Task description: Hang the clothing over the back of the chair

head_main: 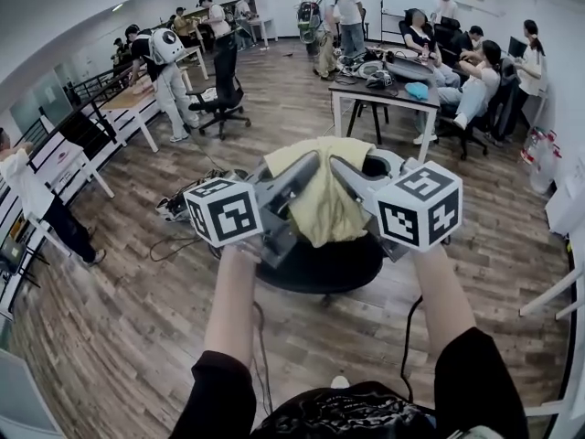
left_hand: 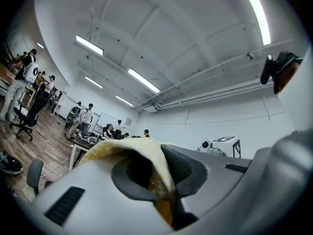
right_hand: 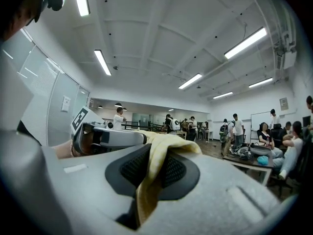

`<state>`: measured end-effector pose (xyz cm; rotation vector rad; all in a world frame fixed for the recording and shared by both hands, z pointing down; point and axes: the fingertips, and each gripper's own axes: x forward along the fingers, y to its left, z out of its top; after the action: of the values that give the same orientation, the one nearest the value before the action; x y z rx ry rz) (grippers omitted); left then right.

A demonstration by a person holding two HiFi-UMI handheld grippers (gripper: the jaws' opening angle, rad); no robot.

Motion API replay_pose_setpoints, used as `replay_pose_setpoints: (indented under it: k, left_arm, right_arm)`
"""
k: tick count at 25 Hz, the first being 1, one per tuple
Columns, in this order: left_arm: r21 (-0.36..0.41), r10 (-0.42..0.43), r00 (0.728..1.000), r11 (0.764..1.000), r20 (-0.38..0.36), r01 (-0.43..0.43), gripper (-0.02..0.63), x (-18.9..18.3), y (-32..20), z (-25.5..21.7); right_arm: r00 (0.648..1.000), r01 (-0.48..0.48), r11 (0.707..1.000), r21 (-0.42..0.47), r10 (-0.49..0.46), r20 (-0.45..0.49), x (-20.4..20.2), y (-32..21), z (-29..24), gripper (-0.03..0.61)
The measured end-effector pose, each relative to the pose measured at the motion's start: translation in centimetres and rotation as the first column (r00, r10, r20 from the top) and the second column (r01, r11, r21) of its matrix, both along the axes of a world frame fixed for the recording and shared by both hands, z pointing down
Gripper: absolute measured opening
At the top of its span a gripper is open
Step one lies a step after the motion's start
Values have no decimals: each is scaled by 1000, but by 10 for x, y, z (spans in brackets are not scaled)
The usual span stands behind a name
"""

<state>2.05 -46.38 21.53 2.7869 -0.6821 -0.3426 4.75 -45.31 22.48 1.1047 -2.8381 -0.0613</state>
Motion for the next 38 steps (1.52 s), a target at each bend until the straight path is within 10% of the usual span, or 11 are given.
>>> replay_pose_setpoints:
  k: [38]
  left_arm:
    - [-113, 93, 996, 989, -3, -93, 49, -18, 106, 23]
  right_arm:
    - [999, 17, 989, -144, -23, -40, -21, 106, 21, 32]
